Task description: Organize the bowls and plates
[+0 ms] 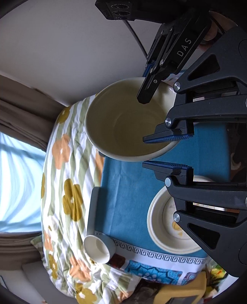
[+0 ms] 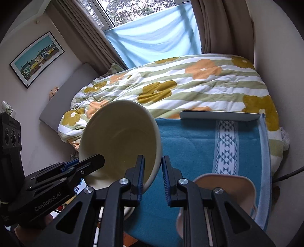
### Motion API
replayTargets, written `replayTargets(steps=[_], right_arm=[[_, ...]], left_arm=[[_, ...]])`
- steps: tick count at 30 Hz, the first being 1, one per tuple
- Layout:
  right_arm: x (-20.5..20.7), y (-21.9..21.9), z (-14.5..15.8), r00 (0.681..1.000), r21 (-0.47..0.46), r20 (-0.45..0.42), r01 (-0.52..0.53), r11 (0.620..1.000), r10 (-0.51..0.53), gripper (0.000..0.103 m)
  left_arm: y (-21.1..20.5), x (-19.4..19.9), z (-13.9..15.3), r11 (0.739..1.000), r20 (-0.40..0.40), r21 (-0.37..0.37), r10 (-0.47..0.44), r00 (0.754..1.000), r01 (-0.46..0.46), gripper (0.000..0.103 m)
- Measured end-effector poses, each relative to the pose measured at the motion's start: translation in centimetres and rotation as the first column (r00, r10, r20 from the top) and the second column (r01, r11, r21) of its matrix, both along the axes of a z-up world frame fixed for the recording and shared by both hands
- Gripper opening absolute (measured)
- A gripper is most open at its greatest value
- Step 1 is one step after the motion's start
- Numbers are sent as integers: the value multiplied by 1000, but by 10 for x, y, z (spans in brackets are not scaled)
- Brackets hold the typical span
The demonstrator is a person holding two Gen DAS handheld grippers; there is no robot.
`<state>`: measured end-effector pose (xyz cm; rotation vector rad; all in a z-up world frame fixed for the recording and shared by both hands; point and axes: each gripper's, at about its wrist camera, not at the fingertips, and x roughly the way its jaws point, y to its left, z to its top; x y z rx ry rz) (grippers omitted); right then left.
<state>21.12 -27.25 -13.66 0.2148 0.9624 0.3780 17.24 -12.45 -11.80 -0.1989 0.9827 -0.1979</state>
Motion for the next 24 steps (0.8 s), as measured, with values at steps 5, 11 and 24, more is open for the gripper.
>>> replayTargets(steps=[5, 11, 24], right_arm=[[-28, -50, -3, 998, -21, -21, 66, 998, -67, 17], [-51, -91, -27, 982, -60, -92, 159, 985, -164, 17], [-50, -119, -94, 943, -128, -228, 219, 967, -243, 17]], left_arm=[[-52, -12, -13, 996, -49, -16, -89, 995, 88, 16], [-104, -14, -50, 975, -157, 16, -217, 963, 222, 16], [-154, 7, -120, 913, -330, 120, -334, 883, 390, 16]])
